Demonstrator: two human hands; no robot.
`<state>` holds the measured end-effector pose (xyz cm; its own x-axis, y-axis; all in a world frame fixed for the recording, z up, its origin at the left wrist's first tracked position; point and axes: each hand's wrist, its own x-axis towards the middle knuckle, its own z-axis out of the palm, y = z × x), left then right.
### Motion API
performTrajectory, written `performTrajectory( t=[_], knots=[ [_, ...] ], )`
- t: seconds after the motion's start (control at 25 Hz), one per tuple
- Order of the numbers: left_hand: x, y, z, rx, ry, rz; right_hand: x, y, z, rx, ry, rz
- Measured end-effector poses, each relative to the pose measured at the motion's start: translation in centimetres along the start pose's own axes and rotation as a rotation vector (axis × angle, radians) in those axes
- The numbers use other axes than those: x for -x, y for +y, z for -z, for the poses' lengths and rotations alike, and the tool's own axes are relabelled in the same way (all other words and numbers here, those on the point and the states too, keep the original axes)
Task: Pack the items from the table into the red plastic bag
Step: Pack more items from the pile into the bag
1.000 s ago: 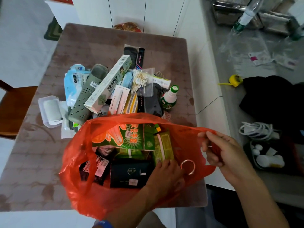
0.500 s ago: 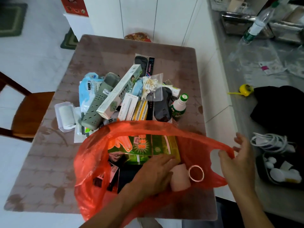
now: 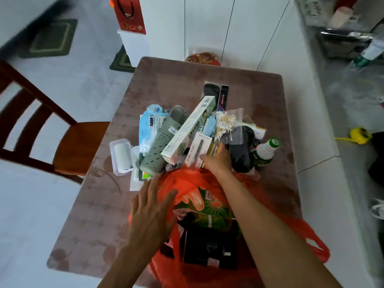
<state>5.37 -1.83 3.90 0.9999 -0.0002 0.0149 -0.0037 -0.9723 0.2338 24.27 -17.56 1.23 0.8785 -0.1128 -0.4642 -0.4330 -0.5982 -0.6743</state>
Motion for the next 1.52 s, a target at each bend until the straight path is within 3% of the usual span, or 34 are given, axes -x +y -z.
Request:
performTrajectory(
  t=[0.2,0.36,0.48,0.6,0.64,0.72,0.8,0.88,0.96,1.12,1.36,1.4,1.52],
  knots=[
    [0.6,-1.7,-0.8,0.204,-0.019,-0.128,-2.5,-0.1,-1.8,-0.269,-0.018,-0.084],
    [0.0,-1.8,-0.1,0.25,0.064,-0.122,-1.4,-0.4,-2.5,-0.297,-0.107,0.044],
    [-0.3,-2.0,0.2,0.231,0.023,-0.027,0.6,-2.4,0.1,-0.496,0.05,0.209],
    [-0.9,-1.7,0.3,0.3,0.002,0.159,6.2,-3.4,7.5,-0.659,0.237,0.49],
    [-1.2,-1.5,0.3,0.335,0.02,0.187,8.4,-3.1,10.0,-0.613,0.19,0.599],
    [-1.5,-1.1,0.3,0.368,0.025,0.155,12.3,-1.9,13.1,-0.335,-0.054,0.722],
    [-1.6,-1.2,0.4,0.385,0.002,0.085,13.7,1.0,12.0,0.058,-0.367,0.726],
    [-1.3,-1.3,0.8,0.399,-0.013,0.058,13.3,3.6,8.2,0.301,-0.535,0.721],
    [-1.0,-1.4,0.9,0.398,-0.027,0.041,11.9,5.1,4.2,0.465,-0.48,0.807],
    [-0.1,-2.0,0.1,0.417,-0.037,0.051,12.3,7.0,1.3,0.569,-0.107,0.927],
    [0.5,-1.7,-1.6,0.432,-0.072,0.12,14.3,17.1,1.3,0.798,-0.319,0.74],
    [0.5,-1.8,-1.6,0.431,-0.071,0.114,14.2,16.4,1.7,0.759,-0.343,0.734],
    [-0.1,-2.4,-1.2,0.459,-0.062,0.138,14.3,10.4,3.9,0.508,-0.216,0.861]
  ],
)
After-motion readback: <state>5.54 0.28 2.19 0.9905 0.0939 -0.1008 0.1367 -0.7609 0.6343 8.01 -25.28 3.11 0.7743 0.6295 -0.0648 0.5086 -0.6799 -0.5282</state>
